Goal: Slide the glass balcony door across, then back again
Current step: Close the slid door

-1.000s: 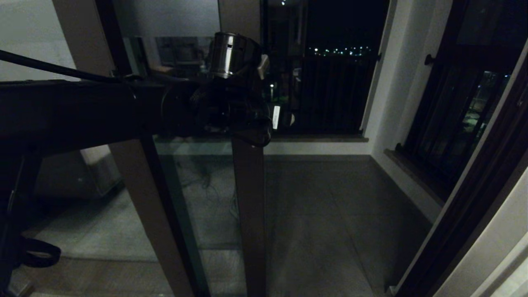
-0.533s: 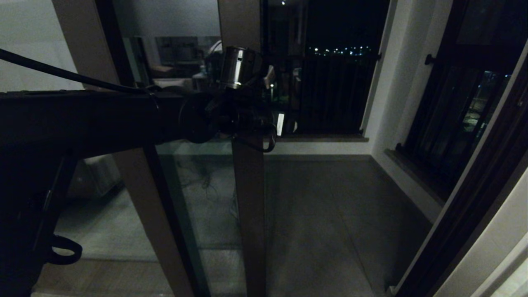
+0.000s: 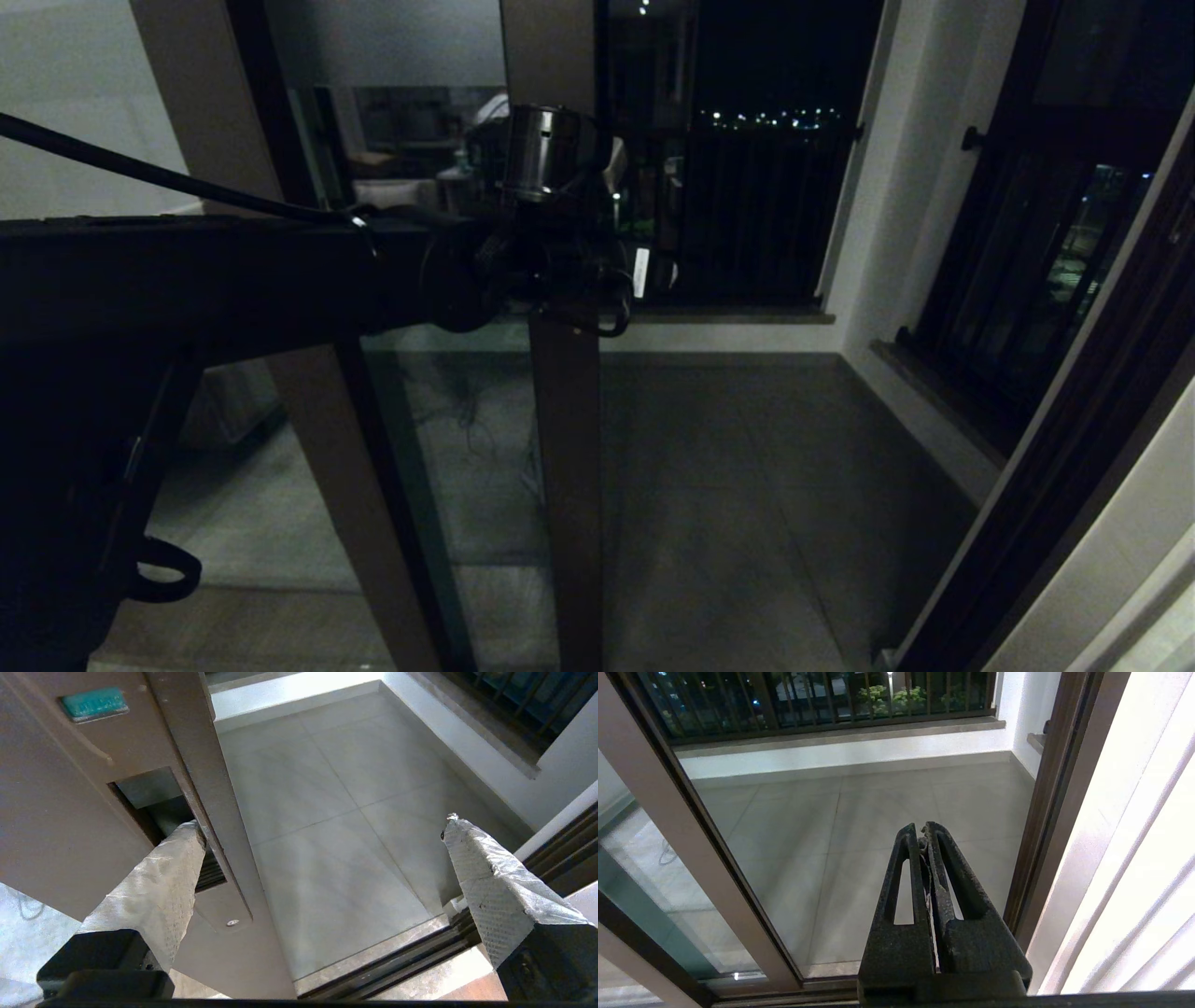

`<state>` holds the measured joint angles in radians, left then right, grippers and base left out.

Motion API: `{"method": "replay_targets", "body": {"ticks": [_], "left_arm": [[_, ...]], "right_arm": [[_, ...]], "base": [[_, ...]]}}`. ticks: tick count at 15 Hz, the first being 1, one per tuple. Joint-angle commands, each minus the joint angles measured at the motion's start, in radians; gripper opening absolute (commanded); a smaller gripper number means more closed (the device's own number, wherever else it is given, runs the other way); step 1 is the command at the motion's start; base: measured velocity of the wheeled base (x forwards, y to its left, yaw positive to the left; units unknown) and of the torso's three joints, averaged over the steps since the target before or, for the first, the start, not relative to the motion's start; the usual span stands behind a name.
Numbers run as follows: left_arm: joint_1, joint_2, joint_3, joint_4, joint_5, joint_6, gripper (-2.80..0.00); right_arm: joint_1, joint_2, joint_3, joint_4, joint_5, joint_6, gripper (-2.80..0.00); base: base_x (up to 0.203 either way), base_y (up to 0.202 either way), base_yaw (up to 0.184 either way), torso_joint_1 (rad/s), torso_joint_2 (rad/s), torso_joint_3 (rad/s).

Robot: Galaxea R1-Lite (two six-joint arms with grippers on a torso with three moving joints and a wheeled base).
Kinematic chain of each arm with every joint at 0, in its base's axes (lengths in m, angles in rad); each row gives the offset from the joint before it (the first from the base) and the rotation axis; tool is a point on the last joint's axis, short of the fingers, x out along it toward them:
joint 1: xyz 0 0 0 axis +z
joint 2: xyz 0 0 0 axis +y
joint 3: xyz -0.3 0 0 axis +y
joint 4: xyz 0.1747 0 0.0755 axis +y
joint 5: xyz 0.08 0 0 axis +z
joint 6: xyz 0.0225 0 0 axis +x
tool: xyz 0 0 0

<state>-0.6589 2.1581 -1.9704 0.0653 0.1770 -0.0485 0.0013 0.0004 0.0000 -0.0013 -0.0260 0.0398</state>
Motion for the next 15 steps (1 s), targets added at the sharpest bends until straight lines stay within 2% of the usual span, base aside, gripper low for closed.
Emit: {"method": "replay_targets", "body": {"ticks": [1, 15], "left_arm": [[-0.008, 0.006, -0.001, -0.005, -0.005, 0.001, 0.00], [-0.065, 0.036, -0.001, -0.017, -0.007, 0.004, 0.00]], "right_arm": [[0.000, 0.001, 0.000, 0.000, 0.001, 0.000, -2.80], [0.000, 0.001, 0.000, 0.000, 0.000, 0.000, -2.80]], "base": [[0.000, 0.000, 0.000, 0.000, 0.00, 0.000], [0.000, 0.000, 0.000, 0.000, 0.00, 0.000]]}}
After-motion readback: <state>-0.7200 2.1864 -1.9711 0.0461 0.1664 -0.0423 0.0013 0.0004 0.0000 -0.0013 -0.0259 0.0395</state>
